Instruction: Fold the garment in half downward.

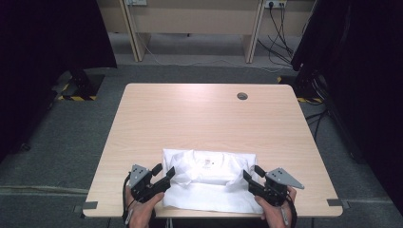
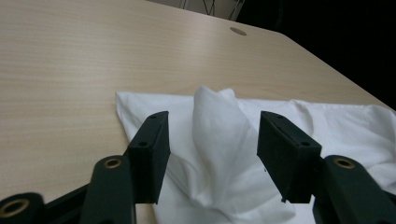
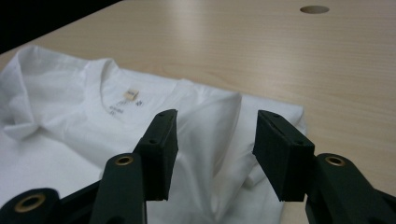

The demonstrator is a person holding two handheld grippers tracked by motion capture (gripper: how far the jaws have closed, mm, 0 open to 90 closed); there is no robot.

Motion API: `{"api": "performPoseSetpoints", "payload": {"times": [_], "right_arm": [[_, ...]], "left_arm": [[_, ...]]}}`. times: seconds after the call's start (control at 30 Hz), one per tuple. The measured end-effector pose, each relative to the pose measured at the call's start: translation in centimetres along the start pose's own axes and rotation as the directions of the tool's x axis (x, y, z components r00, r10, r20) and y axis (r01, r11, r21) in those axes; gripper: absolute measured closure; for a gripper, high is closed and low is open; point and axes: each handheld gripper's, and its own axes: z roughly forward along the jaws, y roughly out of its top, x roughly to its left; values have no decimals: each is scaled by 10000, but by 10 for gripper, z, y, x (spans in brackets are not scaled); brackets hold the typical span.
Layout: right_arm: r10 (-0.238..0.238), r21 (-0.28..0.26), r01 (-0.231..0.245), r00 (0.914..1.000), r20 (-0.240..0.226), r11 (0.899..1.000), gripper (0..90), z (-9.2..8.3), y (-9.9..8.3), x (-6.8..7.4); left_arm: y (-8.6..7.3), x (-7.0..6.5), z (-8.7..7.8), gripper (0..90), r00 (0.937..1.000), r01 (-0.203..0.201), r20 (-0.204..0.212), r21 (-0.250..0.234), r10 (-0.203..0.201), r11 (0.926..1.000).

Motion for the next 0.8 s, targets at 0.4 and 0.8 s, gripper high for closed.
{"api": "performPoseSetpoints", "payload": {"times": [0.4, 0.8], "right_arm": [[920, 568, -919, 9958, 12, 9941, 470, 29, 12, -9], [604, 471, -583, 9973, -425, 9972, 787, 41, 10, -8]], "left_arm": [[9, -9, 36, 335, 10000, -52, -73, 946, 59, 9955], [-2, -16, 36, 767, 9986, -523, 137, 248, 520, 9983]]}}
